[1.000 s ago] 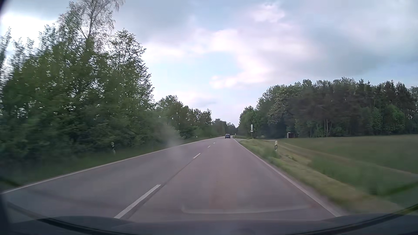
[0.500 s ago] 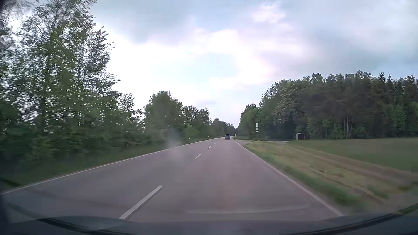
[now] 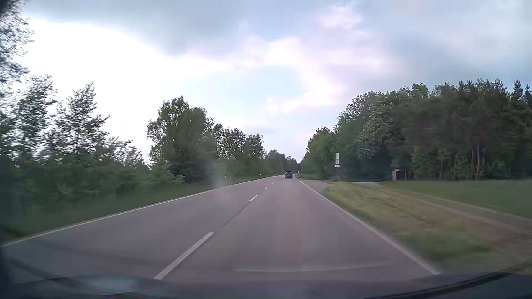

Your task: Follow the waypoints while adhering to traffic rules and regulations

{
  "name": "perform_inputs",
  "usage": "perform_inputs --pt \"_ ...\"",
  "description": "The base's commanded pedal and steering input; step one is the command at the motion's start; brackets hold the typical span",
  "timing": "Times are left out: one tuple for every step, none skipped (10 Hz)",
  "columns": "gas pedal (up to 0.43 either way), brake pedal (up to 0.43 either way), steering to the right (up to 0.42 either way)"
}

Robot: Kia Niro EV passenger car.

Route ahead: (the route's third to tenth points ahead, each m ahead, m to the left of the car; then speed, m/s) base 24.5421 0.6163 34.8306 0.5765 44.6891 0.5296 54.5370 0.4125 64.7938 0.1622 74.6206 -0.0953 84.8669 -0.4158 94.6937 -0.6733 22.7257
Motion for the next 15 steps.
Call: perform_inputs --pt "0.000 0.000 0.003" --pt "0.039 0.000 0.003" --pt "0.079 0.000 0.003" --pt "0.087 0.000 0.003" --pt "0.087 0.000 0.003" --pt "0.087 0.000 0.003" --pt "0.087 0.000 0.003" --pt "0.087 0.000 0.003" --pt "0.110 0.000 0.002" --pt "0.138 0.000 0.002" --pt "0.138 0.000 0.002" --pt "0.138 0.000 0.002" --pt "0.138 0.000 0.002" --pt "0.138 0.000 0.001" --pt "0.138 0.000 0.001"
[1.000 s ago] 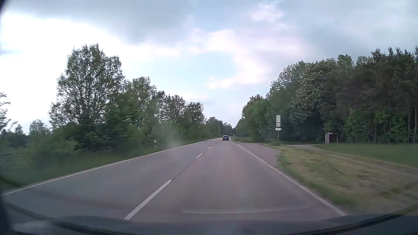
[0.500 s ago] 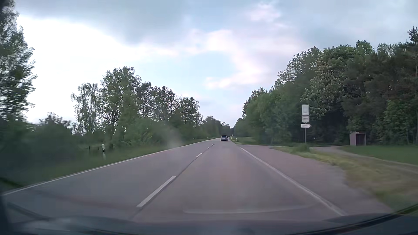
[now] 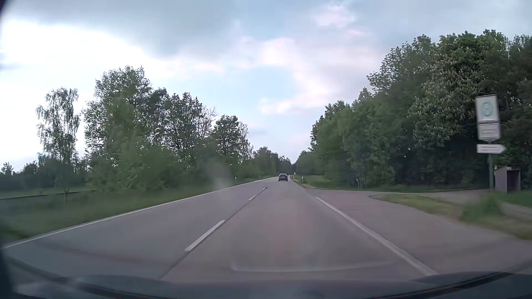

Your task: Follow the waypoints while adhering to traffic rules and regulations

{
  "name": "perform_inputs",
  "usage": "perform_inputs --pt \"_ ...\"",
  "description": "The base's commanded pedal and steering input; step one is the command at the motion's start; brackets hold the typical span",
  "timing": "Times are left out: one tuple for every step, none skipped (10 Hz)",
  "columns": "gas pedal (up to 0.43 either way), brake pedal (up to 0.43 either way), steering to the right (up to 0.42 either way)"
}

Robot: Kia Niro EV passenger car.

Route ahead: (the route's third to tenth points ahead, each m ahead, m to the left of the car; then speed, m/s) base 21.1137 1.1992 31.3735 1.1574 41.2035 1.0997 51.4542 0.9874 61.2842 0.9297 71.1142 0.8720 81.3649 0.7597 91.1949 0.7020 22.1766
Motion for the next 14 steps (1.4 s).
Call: perform_inputs --pt "0.130 0.000 0.000" --pt "0.079 0.000 0.000" --pt "0.079 0.000 0.000" --pt "0.079 0.000 0.000" --pt "0.079 0.000 -0.001" --pt "0.079 0.000 -0.001" --pt "0.067 0.000 -0.002" --pt "0.067 0.000 -0.002" --pt "0.067 0.000 -0.002" --pt "0.059 0.000 -0.003" --pt "0.059 0.000 -0.003" --pt "0.059 0.000 -0.002" --pt "0.059 0.000 -0.002" --pt "0.059 0.000 -0.002"
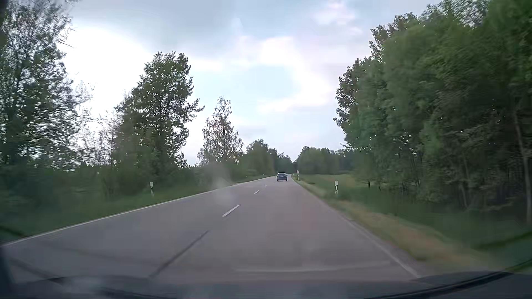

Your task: Follow the waypoints while adhering to traffic rules and regulations

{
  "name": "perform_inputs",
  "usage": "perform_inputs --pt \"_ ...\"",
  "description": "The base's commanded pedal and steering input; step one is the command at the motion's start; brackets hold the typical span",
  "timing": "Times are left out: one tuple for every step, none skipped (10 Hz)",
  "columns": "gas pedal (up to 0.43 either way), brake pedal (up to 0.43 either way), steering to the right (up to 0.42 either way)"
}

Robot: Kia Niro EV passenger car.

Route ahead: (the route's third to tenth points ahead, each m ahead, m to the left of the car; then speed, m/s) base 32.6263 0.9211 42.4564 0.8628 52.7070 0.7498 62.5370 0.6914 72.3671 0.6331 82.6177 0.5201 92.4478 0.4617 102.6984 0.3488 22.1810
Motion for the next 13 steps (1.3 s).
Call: perform_inputs --pt "0.059 0.000 -0.002" --pt "0.047 0.000 -0.002" --pt "0.039 0.000 -0.002" --pt "0.039 0.000 -0.001" --pt "0.028 0.000 0.000" --pt "0.008 0.000 0.000" --pt "0.000 0.000 0.000" --pt "0.000 0.000 0.000" --pt "0.000 0.000 0.000" --pt "0.000 0.000 0.000" --pt "0.000 0.000 0.000" --pt "0.000 0.000 0.000" --pt "0.000 0.000 0.000"
